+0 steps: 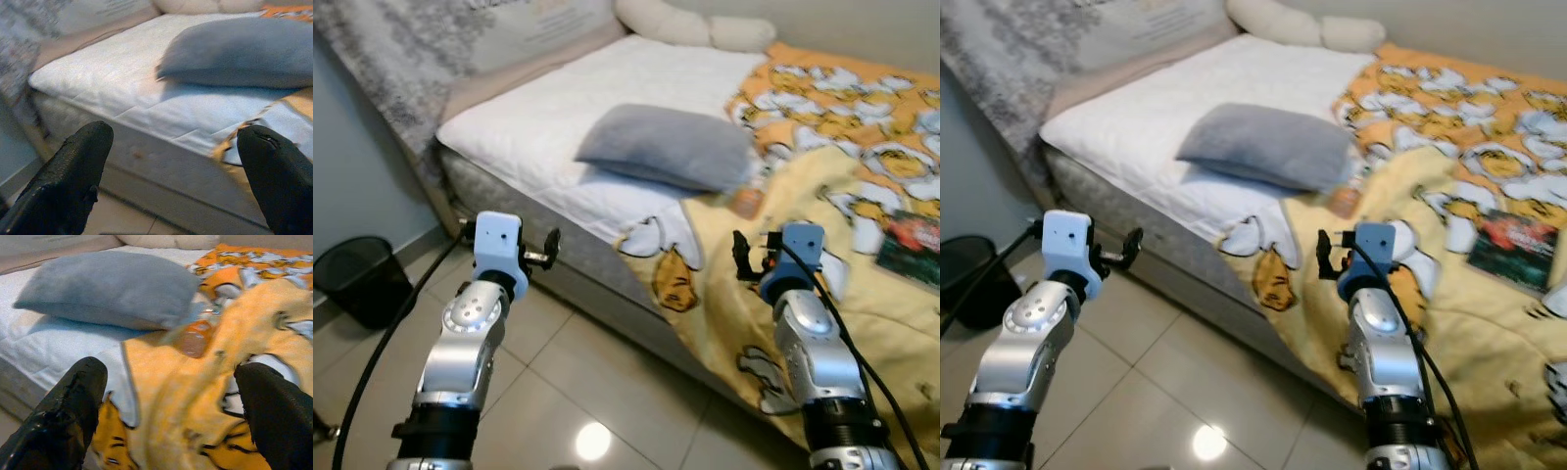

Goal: Clean up the room

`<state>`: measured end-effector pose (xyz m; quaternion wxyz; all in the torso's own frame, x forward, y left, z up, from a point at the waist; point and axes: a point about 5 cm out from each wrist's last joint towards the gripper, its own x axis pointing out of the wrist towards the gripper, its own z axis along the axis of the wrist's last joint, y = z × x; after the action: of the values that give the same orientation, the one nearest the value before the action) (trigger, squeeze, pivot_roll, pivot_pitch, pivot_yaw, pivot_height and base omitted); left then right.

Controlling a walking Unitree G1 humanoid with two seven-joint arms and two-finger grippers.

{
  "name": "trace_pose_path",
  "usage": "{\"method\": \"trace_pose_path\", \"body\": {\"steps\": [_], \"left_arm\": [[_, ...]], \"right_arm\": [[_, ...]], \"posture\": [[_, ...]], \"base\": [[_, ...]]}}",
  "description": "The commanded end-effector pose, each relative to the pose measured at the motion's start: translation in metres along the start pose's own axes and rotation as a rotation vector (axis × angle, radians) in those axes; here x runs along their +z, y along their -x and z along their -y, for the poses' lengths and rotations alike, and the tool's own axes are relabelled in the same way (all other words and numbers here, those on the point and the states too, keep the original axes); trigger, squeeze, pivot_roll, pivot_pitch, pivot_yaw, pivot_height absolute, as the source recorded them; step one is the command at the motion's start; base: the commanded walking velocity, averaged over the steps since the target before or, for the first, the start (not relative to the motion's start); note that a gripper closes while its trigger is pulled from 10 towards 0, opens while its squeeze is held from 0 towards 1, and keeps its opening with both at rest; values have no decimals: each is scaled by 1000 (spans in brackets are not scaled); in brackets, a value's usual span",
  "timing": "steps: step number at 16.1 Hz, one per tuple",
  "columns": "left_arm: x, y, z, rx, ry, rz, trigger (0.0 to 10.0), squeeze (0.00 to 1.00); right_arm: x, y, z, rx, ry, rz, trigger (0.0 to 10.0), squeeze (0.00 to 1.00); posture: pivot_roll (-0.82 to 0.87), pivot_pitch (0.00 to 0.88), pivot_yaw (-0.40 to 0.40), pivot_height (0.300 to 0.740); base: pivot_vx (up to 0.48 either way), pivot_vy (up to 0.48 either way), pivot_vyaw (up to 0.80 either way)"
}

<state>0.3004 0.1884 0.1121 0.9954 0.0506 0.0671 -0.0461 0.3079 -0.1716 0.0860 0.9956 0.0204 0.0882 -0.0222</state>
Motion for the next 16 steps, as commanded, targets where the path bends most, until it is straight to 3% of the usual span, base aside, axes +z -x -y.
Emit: {"method": "trace_pose_path", "body": {"steps": [1,10,11,16], "left_arm": [[3,-1,-1,-2,-4,8,10000,1000],[3,-1,2,-24,-12,7,10000,1000],[2,-1,3,-29,-13,4,10000,1000],[2,-1,3,-38,-14,4,10000,1000]], "right_arm": [[7,-3,-4,17,14,20,10000,0],[13,-5,-4,8,18,43,10000,0],[14,-5,0,-22,91,46,10000,0],[16,-6,-2,-12,84,51,10000,0]], "posture": [[67,0,25,740],[67,0,25,740],[67,0,25,740],[66,0,26,740]], "base": [[322,0,0],[325,0,0],[300,0,0],[300,0,0]]}}
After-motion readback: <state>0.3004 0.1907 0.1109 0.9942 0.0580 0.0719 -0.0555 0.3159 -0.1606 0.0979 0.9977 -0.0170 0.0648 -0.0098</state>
